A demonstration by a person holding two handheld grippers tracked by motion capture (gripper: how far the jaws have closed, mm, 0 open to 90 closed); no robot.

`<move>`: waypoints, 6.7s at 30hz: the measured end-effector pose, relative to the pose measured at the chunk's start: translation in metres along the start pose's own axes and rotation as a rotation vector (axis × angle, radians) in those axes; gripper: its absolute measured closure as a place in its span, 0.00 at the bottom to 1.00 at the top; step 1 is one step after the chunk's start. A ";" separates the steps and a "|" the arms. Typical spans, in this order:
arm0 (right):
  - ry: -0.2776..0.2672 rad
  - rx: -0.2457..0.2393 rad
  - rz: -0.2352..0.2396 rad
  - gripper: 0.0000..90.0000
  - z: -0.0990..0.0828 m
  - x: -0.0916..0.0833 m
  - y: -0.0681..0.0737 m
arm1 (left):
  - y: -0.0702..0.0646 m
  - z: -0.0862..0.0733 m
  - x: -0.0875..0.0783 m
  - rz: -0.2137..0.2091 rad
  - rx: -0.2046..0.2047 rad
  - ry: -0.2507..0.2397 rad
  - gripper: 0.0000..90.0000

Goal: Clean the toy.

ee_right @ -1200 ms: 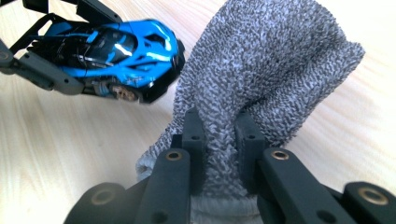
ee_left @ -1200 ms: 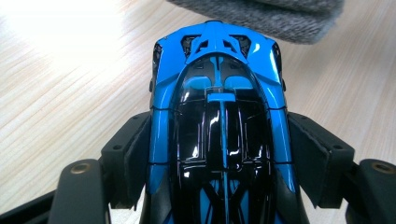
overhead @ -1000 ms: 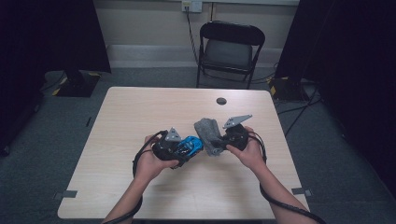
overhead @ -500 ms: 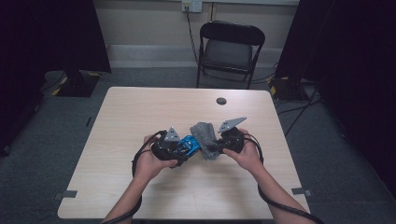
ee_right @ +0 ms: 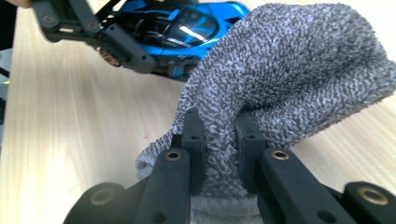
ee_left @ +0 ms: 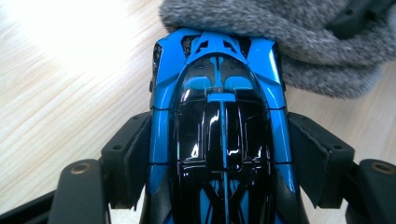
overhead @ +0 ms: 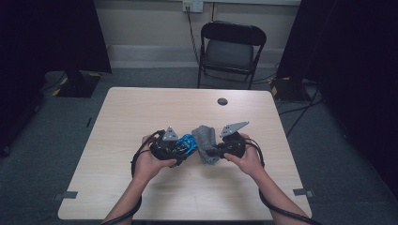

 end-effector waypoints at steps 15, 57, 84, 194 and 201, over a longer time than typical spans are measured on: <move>-0.002 0.022 0.026 0.87 -0.015 0.005 0.011 | 0.013 -0.005 0.000 0.029 -0.045 0.004 0.31; -0.067 0.051 -0.133 0.87 0.004 -0.034 -0.022 | -0.009 0.008 -0.009 -0.024 -0.002 -0.005 0.31; -0.019 -0.017 -0.001 0.87 0.010 -0.008 0.004 | -0.003 0.006 -0.008 -0.015 0.011 -0.021 0.31; -0.029 -0.046 0.044 0.87 0.005 0.035 0.034 | -0.003 0.043 -0.005 -0.006 -0.106 -0.034 0.31; -0.035 -0.051 0.051 0.87 0.005 0.037 0.037 | -0.005 0.047 -0.004 -0.013 -0.109 -0.035 0.31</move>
Point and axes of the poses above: each handheld gripper's, and its own axes: x roughly forward along the jaws, z roughly out of its top, y roughly to its left, the point moved 10 cm from there along x, roughly forward along the jaws, and after that the axes turned 14 degrees about z, right-handed, at the moved point
